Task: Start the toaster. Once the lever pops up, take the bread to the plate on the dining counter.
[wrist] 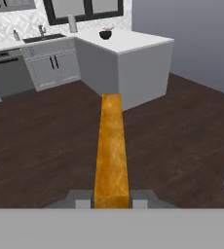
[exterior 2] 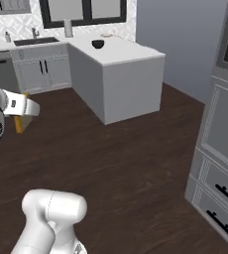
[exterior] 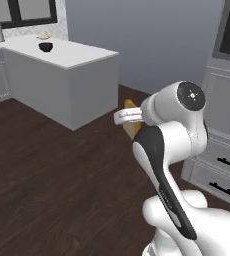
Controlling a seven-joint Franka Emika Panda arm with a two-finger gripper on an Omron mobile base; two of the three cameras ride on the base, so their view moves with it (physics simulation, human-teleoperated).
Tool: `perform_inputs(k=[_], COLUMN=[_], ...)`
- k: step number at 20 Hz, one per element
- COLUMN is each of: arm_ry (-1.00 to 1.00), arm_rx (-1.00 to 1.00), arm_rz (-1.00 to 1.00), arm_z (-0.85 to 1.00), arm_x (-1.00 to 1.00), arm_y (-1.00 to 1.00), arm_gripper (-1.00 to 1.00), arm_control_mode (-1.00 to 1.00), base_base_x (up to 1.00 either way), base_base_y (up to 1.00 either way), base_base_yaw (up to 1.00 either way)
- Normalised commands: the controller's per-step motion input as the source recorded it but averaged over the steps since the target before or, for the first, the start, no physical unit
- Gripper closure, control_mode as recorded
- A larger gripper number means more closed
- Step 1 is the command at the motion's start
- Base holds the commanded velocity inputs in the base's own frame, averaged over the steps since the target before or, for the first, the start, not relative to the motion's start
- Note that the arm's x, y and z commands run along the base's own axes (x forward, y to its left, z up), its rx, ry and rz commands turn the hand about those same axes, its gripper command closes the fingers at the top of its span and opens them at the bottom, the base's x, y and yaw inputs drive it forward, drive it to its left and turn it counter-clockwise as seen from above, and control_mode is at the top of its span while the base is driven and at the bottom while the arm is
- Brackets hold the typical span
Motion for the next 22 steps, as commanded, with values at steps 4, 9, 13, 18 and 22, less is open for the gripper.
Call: perform_inputs(k=[4,9,13,18,22], arm_ry=[0.0,0.0,0.0,0.0,0.0], arm_rx=[0.0,0.0,0.0,0.0,0.0], arm_rz=[0.0,0.0,0.0,0.0,0.0], arm_z=[0.0,0.0,0.0,0.0,0.0], arm_x=[0.0,0.0,0.0,0.0,0.0], arm_y=[0.0,0.0,0.0,0.0,0.0], arm_gripper=[1.0,1.0,1.0,1.0,1.0], arm_control_mode=[1.0,1.0,1.0,1.0,1.0], base_base_x=[1.0,1.0,1.0,1.0,1.0], base_base_y=[-0.2,-0.15,-0.01,0.0,0.0], base_base_yaw=[-0.03,-0.07,-0.17,-0.18,-0.15])
